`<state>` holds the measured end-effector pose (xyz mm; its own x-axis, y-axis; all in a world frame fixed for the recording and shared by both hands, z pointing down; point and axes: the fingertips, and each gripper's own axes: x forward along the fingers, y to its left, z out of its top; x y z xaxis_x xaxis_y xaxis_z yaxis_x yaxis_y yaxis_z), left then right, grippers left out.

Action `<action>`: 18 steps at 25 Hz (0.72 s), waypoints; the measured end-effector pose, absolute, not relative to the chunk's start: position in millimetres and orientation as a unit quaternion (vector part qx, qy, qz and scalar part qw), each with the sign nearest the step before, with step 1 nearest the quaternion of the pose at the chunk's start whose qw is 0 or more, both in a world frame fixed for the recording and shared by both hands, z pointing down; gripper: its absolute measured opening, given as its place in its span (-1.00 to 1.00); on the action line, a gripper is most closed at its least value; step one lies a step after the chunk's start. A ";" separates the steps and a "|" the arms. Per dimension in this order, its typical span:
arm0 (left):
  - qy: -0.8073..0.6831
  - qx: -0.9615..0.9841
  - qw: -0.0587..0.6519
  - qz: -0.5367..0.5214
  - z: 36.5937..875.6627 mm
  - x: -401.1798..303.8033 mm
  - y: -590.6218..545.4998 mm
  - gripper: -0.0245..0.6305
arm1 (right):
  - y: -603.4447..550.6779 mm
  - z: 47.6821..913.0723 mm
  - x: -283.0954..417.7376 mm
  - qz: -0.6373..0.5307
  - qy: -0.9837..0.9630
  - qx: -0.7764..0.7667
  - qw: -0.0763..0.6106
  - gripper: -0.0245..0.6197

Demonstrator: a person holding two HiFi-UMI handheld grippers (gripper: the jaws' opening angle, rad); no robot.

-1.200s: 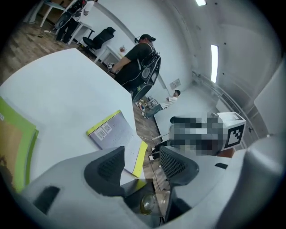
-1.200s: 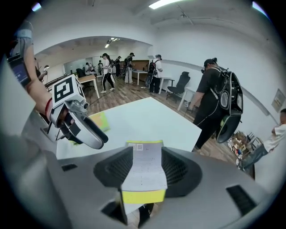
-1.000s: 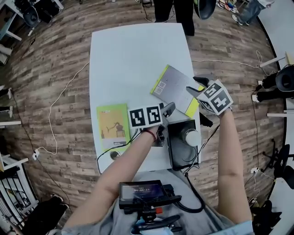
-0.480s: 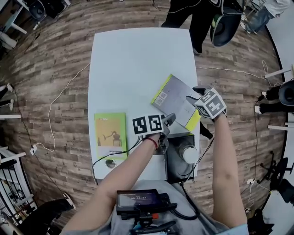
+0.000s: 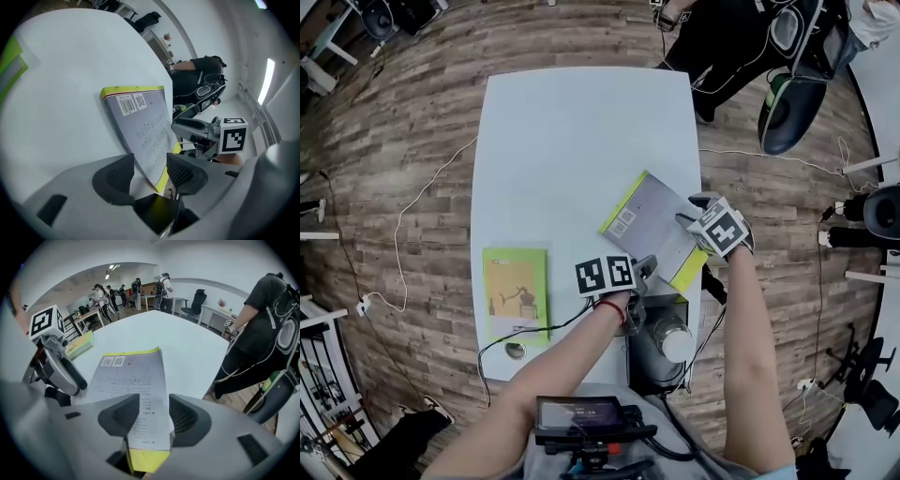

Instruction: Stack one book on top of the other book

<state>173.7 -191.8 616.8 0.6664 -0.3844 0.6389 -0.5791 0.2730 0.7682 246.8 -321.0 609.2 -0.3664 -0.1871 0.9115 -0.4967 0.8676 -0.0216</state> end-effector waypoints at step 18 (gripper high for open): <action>-0.398 0.543 0.736 0.069 636.0 177.7 -192.7 -0.24 | -324.2 631.4 242.2 0.213 -0.806 0.146 0.533 -0.37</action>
<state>177.7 -192.7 636.0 0.6739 -0.3295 0.6612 -0.5342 0.4010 0.7442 242.2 -324.2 631.4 -0.3900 -0.0093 0.9208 -0.4622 0.8669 -0.1869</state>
